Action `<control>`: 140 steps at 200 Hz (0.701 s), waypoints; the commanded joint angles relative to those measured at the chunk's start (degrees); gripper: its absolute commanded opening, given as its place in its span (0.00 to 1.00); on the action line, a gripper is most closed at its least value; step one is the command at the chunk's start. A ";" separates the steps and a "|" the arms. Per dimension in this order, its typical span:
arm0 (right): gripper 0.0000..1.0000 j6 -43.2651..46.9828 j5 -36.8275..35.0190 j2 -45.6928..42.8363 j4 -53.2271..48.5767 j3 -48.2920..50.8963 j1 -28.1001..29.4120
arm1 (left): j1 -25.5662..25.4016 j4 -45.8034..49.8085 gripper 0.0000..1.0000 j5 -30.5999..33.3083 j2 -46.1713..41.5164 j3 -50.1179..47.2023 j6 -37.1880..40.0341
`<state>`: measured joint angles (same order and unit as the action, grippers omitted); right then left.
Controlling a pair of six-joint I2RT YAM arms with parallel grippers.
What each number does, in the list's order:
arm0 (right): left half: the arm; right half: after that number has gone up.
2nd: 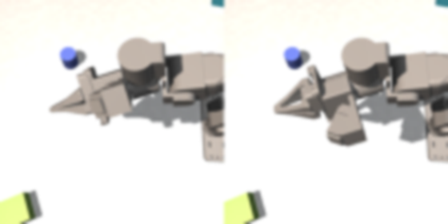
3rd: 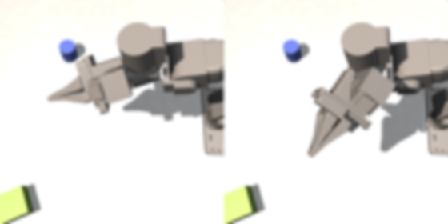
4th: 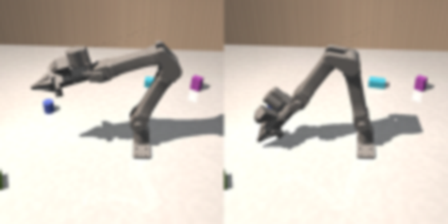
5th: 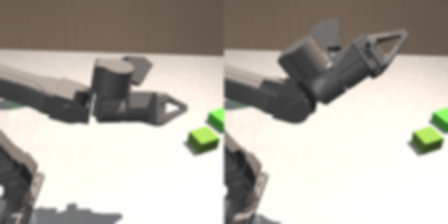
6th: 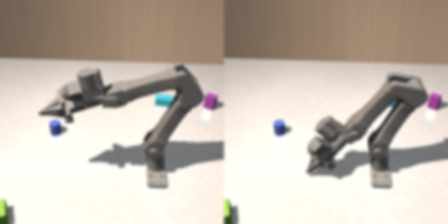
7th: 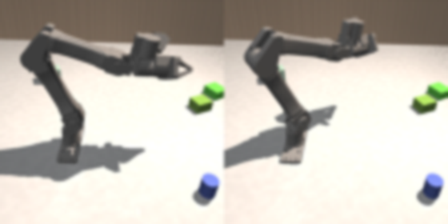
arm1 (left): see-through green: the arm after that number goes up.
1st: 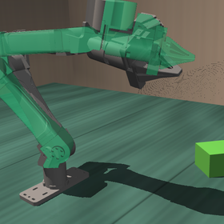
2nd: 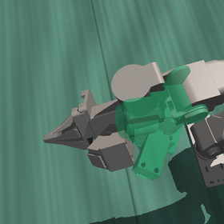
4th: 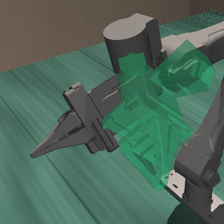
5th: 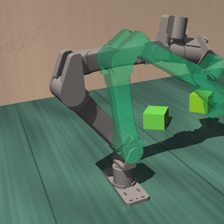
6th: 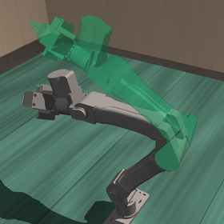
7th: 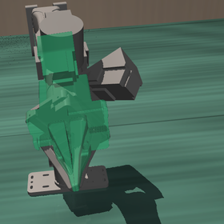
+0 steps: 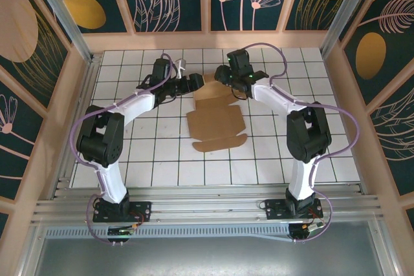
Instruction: Fold the paper box
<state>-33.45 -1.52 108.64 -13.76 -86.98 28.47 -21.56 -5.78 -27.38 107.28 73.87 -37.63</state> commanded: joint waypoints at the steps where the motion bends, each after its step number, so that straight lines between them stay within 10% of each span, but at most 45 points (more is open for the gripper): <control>1: 0.56 2.78 -0.60 -2.68 -2.22 -0.42 0.04 | -0.07 -1.21 0.79 4.54 -2.19 0.65 1.53; 69: 0.67 1.09 -2.06 -13.74 -0.04 10.84 -1.21 | -0.06 1.13 0.73 5.97 0.78 2.69 1.95; 140: 0.65 -6.61 10.60 -18.24 23.44 37.75 -6.65 | -0.06 2.79 0.66 3.69 1.25 4.24 1.12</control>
<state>-38.63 4.19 88.07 0.03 -51.07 23.11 -21.69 -4.93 -22.26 107.42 75.53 -36.32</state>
